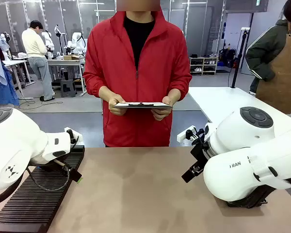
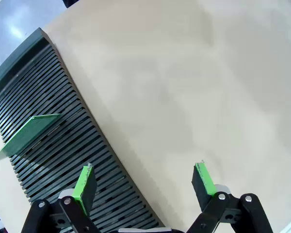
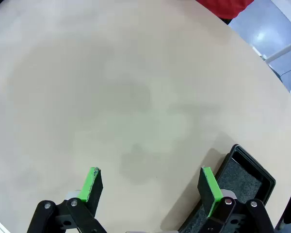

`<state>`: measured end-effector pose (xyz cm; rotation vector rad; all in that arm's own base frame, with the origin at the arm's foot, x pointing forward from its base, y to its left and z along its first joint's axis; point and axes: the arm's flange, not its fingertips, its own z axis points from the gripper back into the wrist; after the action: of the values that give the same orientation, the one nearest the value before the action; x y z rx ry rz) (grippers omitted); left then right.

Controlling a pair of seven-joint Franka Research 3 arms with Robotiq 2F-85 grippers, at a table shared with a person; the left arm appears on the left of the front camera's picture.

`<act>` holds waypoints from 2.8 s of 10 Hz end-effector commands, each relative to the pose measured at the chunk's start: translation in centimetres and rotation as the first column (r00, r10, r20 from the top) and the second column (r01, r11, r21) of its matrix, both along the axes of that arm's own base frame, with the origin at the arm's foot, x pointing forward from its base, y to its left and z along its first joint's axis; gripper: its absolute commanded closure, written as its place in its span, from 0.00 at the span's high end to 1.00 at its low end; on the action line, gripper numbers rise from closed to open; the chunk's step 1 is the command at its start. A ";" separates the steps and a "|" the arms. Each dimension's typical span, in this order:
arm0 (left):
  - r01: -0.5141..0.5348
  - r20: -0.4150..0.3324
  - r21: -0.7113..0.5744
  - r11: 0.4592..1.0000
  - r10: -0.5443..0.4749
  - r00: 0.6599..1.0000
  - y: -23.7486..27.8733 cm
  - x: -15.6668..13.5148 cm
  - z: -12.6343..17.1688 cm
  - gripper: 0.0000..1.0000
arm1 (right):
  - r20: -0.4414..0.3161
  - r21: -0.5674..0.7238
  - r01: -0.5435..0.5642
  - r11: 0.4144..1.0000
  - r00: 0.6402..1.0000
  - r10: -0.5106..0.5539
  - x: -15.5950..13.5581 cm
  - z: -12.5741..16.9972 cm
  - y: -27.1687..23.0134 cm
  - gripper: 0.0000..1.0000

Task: Inspect the PCB.
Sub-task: Pick up the Blank PCB and present it to the human.

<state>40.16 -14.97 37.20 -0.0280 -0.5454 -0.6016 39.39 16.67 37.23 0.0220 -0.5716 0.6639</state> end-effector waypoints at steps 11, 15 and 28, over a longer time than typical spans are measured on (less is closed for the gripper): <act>0.001 0.000 0.000 1.000 -0.001 1.000 0.0 0.0 0.0 1.00 | 0.000 -0.001 -0.001 1.000 1.000 0.001 0.0 0.0 0.0 1.00; -0.011 -0.016 -0.070 0.997 0.010 1.000 0.7 0.0 5.0 1.00 | -0.037 0.069 0.001 0.998 0.999 0.002 0.4 6.2 -0.6 1.00; -0.049 -0.126 -0.903 0.427 -0.154 0.980 27.2 -11.3 4.9 1.00 | -0.370 0.881 0.301 0.366 0.919 0.135 -11.1 3.1 -28.3 1.00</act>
<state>31.77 12.66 44.50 -1.1209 -0.6369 -0.2997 31.95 -12.85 43.92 1.1537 -0.4581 0.1351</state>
